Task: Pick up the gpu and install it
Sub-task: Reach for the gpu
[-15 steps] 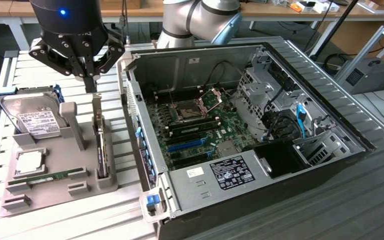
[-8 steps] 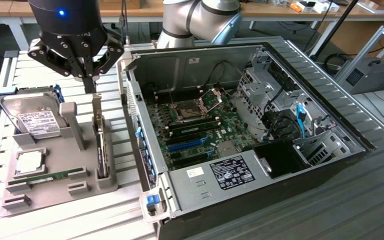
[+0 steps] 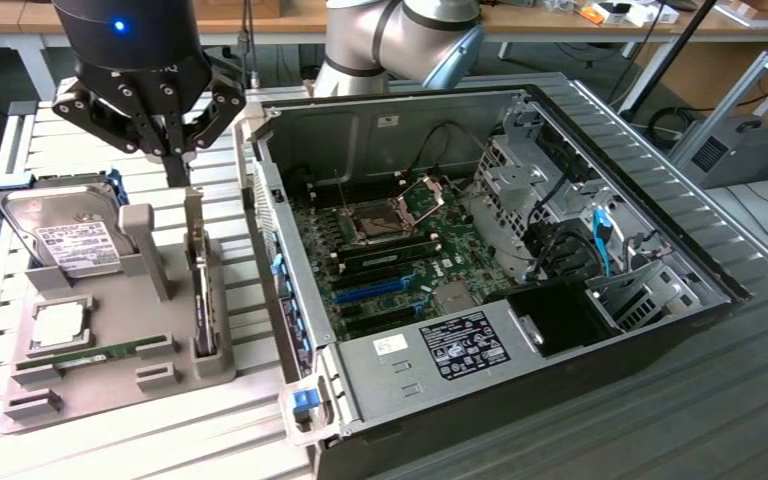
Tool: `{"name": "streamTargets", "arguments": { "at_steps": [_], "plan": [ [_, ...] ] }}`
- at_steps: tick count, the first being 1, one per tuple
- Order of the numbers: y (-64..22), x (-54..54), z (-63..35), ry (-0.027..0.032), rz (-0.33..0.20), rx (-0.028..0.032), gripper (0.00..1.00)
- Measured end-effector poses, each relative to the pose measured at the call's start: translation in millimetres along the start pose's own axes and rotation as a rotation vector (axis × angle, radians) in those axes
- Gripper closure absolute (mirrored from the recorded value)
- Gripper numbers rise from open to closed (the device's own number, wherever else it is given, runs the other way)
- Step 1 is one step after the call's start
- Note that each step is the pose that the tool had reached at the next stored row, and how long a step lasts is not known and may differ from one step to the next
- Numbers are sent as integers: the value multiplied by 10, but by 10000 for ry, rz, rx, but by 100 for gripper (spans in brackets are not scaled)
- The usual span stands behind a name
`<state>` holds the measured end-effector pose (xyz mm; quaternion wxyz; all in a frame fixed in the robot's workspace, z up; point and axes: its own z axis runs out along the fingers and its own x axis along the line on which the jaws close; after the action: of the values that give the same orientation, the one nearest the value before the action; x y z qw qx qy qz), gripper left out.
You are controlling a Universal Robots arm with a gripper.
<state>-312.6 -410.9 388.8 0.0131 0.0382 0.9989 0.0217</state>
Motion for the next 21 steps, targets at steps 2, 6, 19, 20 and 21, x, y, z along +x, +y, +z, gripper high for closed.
{"name": "streamTargets", "arguments": {
  "at_steps": [2, 6, 19, 20, 21],
  "plan": [
    [-1, 5, 0, 0, 0, 1, 89],
    [-3, 20, -1, 0, 1, 1, 89],
    [-82, 91, -6, 0, 0, 0, 89],
    [-92, 91, -6, 0, 0, 0, 89],
    [-107, 91, -7, 0, -1, 0, 89]
  ]
}}
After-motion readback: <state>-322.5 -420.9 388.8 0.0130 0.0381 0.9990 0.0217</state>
